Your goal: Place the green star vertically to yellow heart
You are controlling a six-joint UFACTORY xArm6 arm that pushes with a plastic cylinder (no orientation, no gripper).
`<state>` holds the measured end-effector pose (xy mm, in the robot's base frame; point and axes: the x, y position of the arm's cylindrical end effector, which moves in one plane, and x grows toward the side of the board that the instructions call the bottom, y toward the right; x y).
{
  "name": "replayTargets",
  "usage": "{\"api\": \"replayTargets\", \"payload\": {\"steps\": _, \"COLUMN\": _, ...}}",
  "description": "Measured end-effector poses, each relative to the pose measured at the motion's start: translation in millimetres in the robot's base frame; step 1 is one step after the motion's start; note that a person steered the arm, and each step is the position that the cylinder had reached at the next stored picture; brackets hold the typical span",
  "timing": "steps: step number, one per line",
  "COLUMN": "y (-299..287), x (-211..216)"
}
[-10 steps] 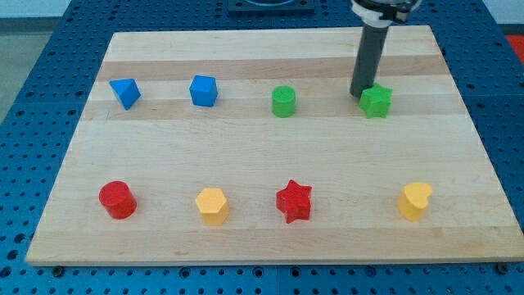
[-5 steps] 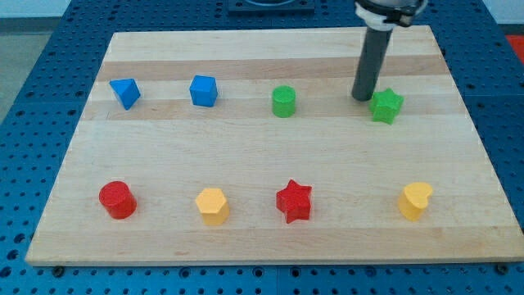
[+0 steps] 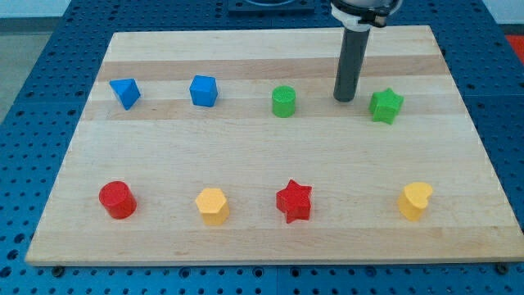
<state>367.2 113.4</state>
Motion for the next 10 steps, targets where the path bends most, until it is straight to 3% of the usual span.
{"api": "replayTargets", "payload": {"steps": 3, "y": 8.2, "x": 83.6}}
{"api": "replayTargets", "payload": {"steps": 10, "y": 53.0, "x": 44.0}}
